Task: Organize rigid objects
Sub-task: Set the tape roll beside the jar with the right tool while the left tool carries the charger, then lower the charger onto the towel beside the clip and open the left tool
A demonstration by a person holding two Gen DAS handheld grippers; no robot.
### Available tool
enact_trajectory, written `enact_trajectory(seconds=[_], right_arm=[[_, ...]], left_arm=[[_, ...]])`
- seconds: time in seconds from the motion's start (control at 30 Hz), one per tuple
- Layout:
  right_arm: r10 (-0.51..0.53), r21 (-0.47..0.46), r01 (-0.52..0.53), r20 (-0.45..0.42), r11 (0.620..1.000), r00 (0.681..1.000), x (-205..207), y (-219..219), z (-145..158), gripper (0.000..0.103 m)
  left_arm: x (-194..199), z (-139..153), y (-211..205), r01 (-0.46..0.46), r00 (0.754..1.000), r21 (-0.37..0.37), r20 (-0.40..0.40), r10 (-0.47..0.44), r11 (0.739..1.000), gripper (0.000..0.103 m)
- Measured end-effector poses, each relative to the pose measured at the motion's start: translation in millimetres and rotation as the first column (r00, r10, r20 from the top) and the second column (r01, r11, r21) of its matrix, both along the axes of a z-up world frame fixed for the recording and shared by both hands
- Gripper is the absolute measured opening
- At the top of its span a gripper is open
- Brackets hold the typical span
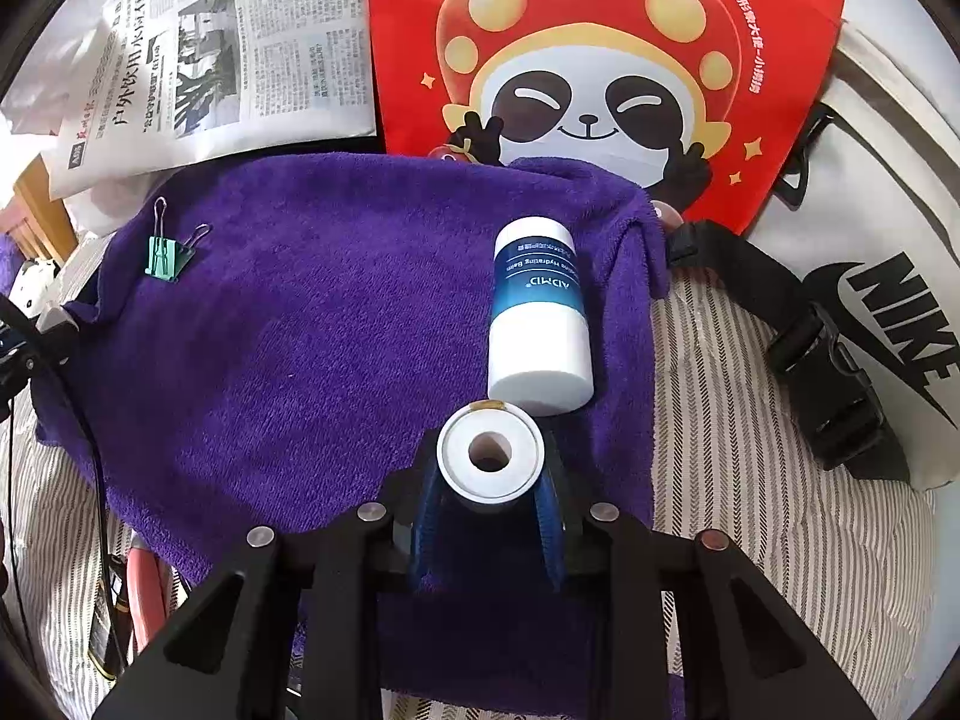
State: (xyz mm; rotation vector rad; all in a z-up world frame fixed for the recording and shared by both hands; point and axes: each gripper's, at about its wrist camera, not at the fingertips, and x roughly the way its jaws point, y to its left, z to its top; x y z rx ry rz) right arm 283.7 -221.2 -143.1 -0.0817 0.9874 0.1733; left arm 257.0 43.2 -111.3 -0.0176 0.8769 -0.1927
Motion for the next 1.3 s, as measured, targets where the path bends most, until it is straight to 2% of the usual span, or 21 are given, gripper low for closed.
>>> enact_trajectory(seconds=[0.07,0.13,0.3,0.37,0.5,0.6,0.67,0.83,1.1,1.3], right_arm=[[0.003,-0.002,-0.003,-0.018,1.000,1.000,-2,1,2,0.033],[0.008,-0.013,-0.008,-0.024,1.000,1.000,-8,4,6,0.045],[-0.002,-0.017,0.002,-0.022,1.000,1.000,-26,1,17,0.047],[-0.016,-0.026,0.015,-0.012,1.000,1.000,-32,0,19,0.052],[-0.030,0.030,0.030,-0.008,0.999,1.000,-44,-5,24,0.053],[-0.037,0.056,0.037,-0.007,0.998,0.999,-51,-8,25,0.052],[-0.041,0.068,0.041,0.000,0.997,0.999,-57,-6,27,0.052],[-0.044,0.077,0.042,0.019,0.996,0.999,-64,-11,32,0.053],[-0.025,0.084,0.021,0.050,0.996,0.998,-74,-14,35,0.053],[-0.034,0.102,0.029,0.051,0.994,0.998,-80,-18,37,0.052]], left_arm=[[0,-1,0,0.000,1.000,-0.003,-0.001,0.000,1.000,0.041],[1,-2,0,0.003,1.000,-0.018,-0.010,-0.003,1.000,0.041],[5,-3,-1,0.005,1.000,-0.026,-0.023,-0.005,1.000,0.041],[7,-3,-3,0.007,0.999,-0.037,-0.031,-0.008,0.999,0.041],[13,-5,-8,0.008,0.999,-0.051,-0.042,-0.010,0.999,0.041],[20,-7,-15,0.013,0.999,-0.028,-0.042,-0.015,1.000,0.041],[26,-8,-18,0.009,0.999,-0.006,-0.039,-0.009,1.000,0.041],[41,-15,-23,0.002,0.999,-0.004,-0.040,-0.002,1.000,0.041],[51,-28,-47,0.012,0.999,0.139,-0.032,-0.007,0.990,0.041],[54,-32,-55,0.013,0.999,0.151,-0.036,-0.007,0.989,0.042]])
